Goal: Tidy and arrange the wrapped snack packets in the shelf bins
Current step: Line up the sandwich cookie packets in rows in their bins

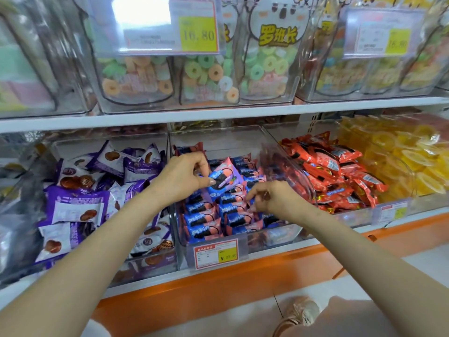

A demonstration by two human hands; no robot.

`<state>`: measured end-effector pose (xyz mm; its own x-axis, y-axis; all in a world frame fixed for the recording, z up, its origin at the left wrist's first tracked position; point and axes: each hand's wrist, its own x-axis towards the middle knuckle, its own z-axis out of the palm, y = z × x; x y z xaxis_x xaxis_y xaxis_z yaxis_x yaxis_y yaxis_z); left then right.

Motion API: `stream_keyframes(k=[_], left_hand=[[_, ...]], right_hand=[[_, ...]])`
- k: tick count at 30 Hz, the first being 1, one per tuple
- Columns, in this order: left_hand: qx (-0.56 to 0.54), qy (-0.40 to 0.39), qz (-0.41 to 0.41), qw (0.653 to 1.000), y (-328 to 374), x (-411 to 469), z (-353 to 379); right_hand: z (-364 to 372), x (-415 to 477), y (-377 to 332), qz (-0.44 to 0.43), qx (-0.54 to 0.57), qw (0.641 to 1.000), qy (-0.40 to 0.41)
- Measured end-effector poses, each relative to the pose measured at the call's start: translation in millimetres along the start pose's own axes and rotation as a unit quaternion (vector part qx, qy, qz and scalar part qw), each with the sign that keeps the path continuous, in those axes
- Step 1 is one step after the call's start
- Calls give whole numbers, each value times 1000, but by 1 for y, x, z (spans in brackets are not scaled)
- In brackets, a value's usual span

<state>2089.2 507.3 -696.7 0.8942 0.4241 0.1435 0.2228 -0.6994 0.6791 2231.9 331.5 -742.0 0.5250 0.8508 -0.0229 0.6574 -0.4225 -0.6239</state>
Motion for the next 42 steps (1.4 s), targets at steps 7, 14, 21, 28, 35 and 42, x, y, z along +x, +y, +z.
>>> stream_keyframes(k=[7, 14, 21, 28, 35, 42], left_hand=[[-19, 22, -9, 1000, -3, 7, 3], [83, 90, -22, 992, -8, 8, -13], [94, 120, -39, 988, -13, 9, -27], [-30, -5, 17, 999, -4, -2, -34], [-8, 67, 15, 998, -18, -4, -47], [21, 153, -45, 987, -46, -13, -60]], right_hand=[[18, 10, 0, 16, -40, 997, -56], [-35, -2, -11, -18, -105, 980, 165], [-53, -10, -5, -45, -161, 965, 200], [-16, 4, -52, -15, 275, 960, 45], [6, 34, -52, 8, 236, 970, 53], [38, 66, -52, 58, 196, 979, -7]])
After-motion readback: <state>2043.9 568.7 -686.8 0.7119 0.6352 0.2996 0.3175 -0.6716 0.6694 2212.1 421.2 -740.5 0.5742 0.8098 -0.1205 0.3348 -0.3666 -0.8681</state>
